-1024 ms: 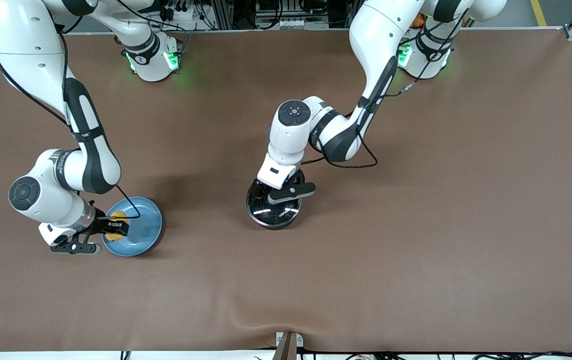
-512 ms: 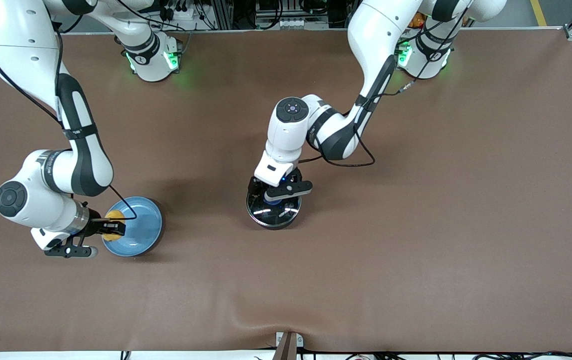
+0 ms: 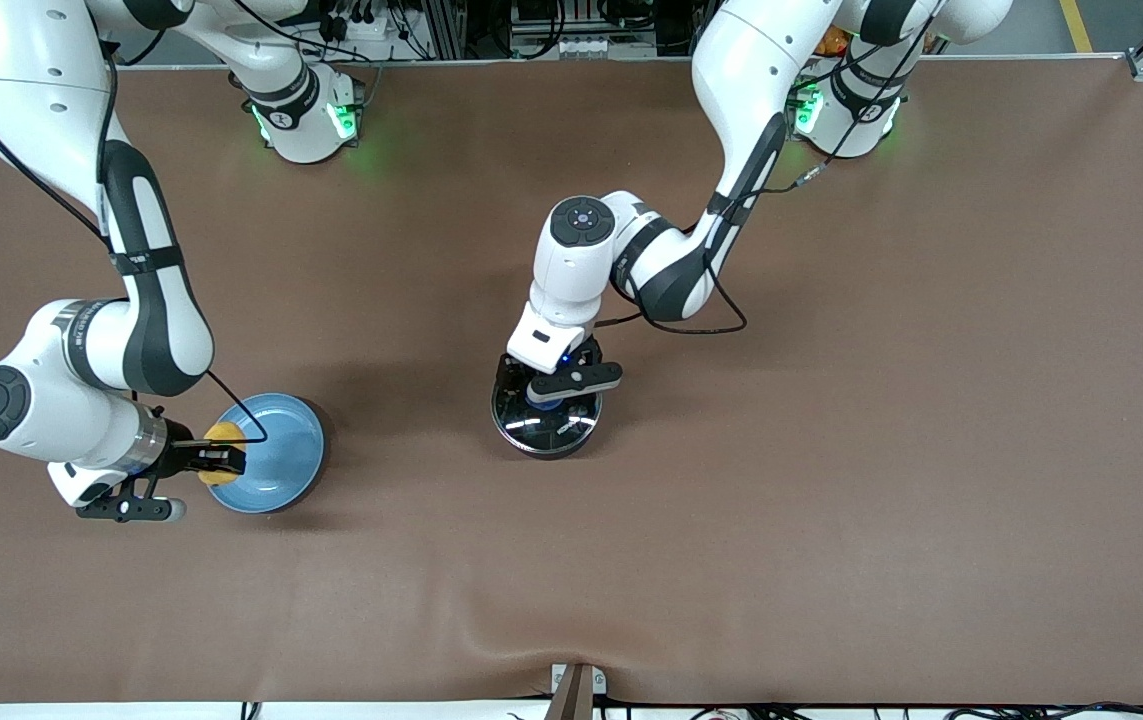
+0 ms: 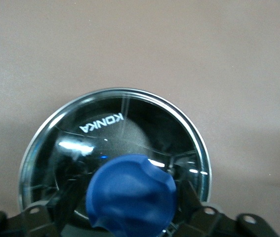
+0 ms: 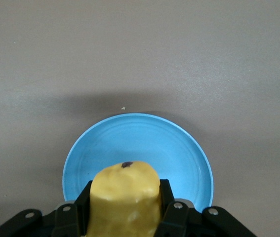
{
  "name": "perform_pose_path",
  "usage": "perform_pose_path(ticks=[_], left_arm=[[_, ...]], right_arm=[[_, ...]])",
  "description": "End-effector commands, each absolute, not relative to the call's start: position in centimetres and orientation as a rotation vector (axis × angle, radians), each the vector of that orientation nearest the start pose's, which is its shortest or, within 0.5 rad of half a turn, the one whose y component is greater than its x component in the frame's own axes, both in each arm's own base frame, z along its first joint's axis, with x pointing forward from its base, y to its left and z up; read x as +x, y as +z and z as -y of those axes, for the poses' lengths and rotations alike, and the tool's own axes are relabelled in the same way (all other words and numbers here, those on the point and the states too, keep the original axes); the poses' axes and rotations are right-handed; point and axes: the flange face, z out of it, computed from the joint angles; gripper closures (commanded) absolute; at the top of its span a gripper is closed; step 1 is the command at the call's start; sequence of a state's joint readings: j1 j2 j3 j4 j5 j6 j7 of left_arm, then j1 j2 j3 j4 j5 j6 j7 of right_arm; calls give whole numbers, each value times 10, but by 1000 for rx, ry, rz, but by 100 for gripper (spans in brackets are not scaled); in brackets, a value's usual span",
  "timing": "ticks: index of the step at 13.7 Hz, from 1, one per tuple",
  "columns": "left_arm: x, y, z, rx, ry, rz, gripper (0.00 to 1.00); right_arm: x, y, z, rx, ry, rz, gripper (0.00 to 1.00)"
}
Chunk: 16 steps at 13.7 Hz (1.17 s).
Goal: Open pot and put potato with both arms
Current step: 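Lift the potato off the plate with the right gripper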
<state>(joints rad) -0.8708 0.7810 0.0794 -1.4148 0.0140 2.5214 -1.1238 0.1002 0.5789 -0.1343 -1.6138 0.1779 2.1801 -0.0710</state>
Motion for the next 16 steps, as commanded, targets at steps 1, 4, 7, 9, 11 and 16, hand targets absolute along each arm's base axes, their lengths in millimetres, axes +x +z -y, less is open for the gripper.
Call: perform_pose_path(ticks=[1,4,7,9,11,16], left_arm=[[528,268,550,-3311,-455,473,36],[529,270,550,-3314,-454,489,54],[537,277,543,-3303,-464,528,58],[537,289,541,-3277,-418,529,59],[541,310,541,-3236,-365,534,59],[552,371,512,-3219,-263,445,59]], right_arm=[[691,309,3,-3030,27,-85,100],[696,327,1,-3001,46,-99,100],[699,335,-8,-2997,49,-142,100],[699,339,-26,-2991,69,-194,100],[699,340,-45,-2991,76,-212,100],[693,347,-99,-2984,84,-299,100]])
